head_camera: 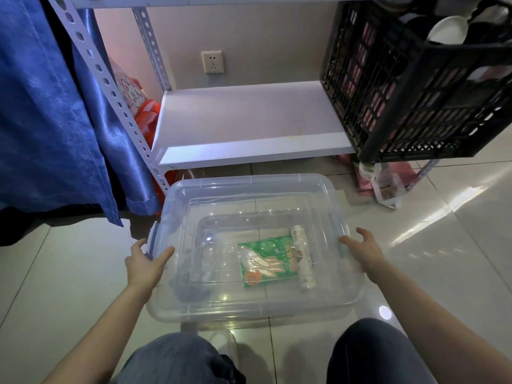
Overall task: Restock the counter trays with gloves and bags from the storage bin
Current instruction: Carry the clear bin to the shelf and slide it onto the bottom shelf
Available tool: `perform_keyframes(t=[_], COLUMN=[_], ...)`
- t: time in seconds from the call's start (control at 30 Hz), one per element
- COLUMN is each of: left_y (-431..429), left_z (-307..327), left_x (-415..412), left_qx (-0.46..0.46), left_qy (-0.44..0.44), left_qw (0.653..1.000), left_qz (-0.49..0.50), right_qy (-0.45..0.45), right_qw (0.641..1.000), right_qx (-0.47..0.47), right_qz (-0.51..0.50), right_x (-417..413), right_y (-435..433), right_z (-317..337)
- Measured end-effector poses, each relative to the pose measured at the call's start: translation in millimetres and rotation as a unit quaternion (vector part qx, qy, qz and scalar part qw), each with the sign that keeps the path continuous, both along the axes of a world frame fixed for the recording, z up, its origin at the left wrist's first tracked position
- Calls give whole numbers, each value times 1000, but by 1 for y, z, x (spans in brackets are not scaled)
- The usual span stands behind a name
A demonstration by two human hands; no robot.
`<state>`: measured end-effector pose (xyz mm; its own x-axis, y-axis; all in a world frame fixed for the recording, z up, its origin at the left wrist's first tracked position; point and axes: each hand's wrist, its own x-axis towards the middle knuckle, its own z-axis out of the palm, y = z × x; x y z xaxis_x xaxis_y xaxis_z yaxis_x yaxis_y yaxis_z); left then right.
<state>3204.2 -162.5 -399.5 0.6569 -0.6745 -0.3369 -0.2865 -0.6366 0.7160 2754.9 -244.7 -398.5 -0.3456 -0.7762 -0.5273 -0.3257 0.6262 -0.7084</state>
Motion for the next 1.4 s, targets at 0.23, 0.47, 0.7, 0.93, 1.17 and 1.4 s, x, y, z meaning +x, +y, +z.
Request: perform_keyframes(t=[0.23,0.47,0.7,0.93,1.17,1.4], left_y=[2,6,11,11,26,38], left_z=[-3,-8,-6,-11,-8,10], left_x=[-3,-8,-16,-13,-7,-1], left_qx=[-6,-16,-61,-66,-17,-50], left_qy=[-114,-98,-208,-221,-82,-4], left_qw=[993,995,975,972,989,994], left_qz=[-33,-31,-49,-47,-119,-95], right_qy=[119,124,139,173,85,11], right_qw=[992,988,982,975,992,997], right_qx=[-48,-58,-110,-134,-46,-54], right_qz=[14,70,59,28,82,60], right_x=[6,9,12,25,20,13], right_y=[-8,-6,0,3,21,29], right_z=[6,0,-5,1,1,19])
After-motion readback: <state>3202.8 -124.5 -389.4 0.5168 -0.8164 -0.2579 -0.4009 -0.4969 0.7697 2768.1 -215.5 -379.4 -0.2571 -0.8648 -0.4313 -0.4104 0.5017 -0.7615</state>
